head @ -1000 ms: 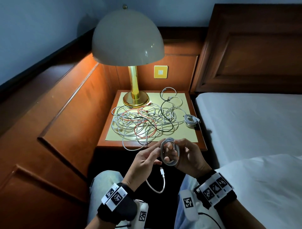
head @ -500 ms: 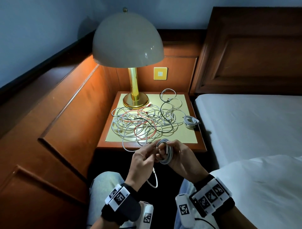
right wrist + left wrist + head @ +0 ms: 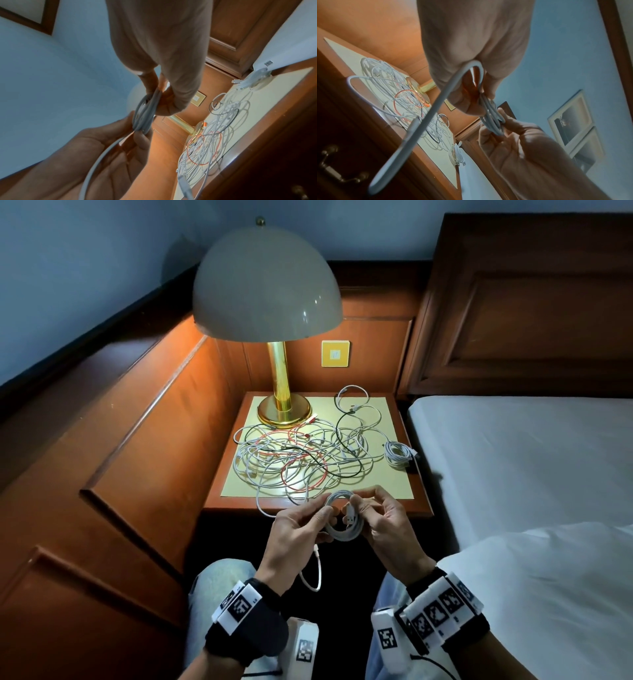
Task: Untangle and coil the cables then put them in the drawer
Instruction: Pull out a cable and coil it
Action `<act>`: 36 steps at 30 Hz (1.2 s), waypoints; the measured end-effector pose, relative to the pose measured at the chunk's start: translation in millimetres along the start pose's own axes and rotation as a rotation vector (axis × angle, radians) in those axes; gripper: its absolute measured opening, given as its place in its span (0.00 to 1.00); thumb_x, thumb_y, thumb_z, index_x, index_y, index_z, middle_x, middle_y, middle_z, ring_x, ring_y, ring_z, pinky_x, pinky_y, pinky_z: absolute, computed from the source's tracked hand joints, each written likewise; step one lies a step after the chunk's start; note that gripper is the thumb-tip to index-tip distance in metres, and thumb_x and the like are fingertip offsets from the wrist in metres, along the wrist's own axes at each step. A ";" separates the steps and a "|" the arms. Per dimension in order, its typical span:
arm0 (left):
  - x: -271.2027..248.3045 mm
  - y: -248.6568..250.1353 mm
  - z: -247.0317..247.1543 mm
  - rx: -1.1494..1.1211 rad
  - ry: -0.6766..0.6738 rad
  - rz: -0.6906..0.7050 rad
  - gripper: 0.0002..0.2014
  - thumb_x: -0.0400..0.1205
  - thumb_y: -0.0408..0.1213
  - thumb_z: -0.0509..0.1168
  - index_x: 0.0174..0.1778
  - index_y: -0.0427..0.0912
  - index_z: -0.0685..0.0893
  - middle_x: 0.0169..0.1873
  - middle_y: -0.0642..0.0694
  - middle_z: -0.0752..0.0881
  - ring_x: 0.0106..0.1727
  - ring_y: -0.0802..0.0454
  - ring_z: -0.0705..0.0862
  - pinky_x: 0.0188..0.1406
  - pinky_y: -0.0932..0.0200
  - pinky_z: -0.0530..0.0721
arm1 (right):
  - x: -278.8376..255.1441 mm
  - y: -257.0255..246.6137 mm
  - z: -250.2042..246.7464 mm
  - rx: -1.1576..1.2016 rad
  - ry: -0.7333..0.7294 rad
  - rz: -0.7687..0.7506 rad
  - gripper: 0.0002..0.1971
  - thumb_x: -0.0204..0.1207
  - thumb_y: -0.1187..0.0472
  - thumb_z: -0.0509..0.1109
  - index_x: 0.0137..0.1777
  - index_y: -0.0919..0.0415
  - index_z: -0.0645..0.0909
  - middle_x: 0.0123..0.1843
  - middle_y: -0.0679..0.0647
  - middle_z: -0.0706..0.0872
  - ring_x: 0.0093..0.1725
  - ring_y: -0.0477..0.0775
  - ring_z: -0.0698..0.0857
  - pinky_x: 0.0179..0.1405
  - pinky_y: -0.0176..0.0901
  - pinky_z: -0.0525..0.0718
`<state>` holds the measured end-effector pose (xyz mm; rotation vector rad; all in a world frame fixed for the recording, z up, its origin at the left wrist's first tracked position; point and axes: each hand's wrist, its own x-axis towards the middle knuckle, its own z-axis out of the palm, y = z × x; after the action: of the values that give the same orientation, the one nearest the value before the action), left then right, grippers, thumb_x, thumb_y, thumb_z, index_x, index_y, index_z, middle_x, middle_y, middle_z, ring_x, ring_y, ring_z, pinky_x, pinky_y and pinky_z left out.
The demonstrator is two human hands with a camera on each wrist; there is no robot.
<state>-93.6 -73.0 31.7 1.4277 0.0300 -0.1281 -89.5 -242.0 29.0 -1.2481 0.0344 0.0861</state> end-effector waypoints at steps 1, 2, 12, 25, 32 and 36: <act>0.1 1.0 0.0 -0.029 -0.006 -0.025 0.14 0.84 0.31 0.70 0.66 0.38 0.88 0.55 0.41 0.93 0.54 0.45 0.91 0.42 0.58 0.90 | -0.1 0.9 -0.5 0.031 -0.008 0.019 0.08 0.86 0.62 0.67 0.58 0.67 0.81 0.54 0.70 0.90 0.54 0.64 0.90 0.60 0.54 0.88; 0.7 1.4 -0.5 -0.048 -0.006 -0.041 0.14 0.84 0.31 0.70 0.65 0.37 0.89 0.54 0.40 0.93 0.54 0.45 0.91 0.42 0.59 0.90 | -0.9 1.3 0.4 0.068 -0.008 0.054 0.09 0.87 0.61 0.66 0.58 0.66 0.82 0.55 0.70 0.90 0.54 0.63 0.90 0.60 0.54 0.88; 5.0 1.7 3.9 -0.116 0.045 -0.066 0.12 0.83 0.30 0.71 0.60 0.44 0.91 0.49 0.39 0.94 0.52 0.47 0.92 0.44 0.56 0.90 | -18.7 53.5 12.1 -0.103 -0.185 0.592 0.17 0.87 0.54 0.66 0.71 0.63 0.78 0.58 0.61 0.88 0.52 0.58 0.89 0.53 0.48 0.87; -2.1 1.9 -15.6 -0.090 0.021 -0.037 0.13 0.83 0.30 0.70 0.64 0.37 0.89 0.54 0.43 0.93 0.57 0.43 0.90 0.42 0.56 0.90 | -2.9 16.1 -7.4 0.340 -0.068 0.296 0.15 0.75 0.67 0.72 0.59 0.74 0.86 0.54 0.65 0.89 0.51 0.56 0.89 0.51 0.44 0.86; -4.5 2.2 -10.6 -0.098 -0.007 -0.043 0.12 0.83 0.29 0.70 0.61 0.38 0.90 0.53 0.42 0.93 0.52 0.47 0.91 0.40 0.60 0.89 | -5.7 6.7 1.8 0.326 -0.130 0.219 0.17 0.81 0.61 0.70 0.65 0.72 0.84 0.65 0.73 0.86 0.64 0.64 0.85 0.72 0.57 0.78; -6.0 3.5 -12.1 -0.097 -0.028 -0.034 0.11 0.83 0.29 0.69 0.61 0.39 0.91 0.53 0.42 0.93 0.53 0.48 0.92 0.40 0.61 0.89 | -10.1 9.0 2.8 0.227 -0.162 0.086 0.26 0.78 0.78 0.70 0.73 0.58 0.73 0.63 0.76 0.85 0.61 0.69 0.87 0.67 0.59 0.84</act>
<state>-98.5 -60.2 34.0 1.3288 0.0375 -0.1724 -100.4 -237.0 22.1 -1.0098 -0.0420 0.2511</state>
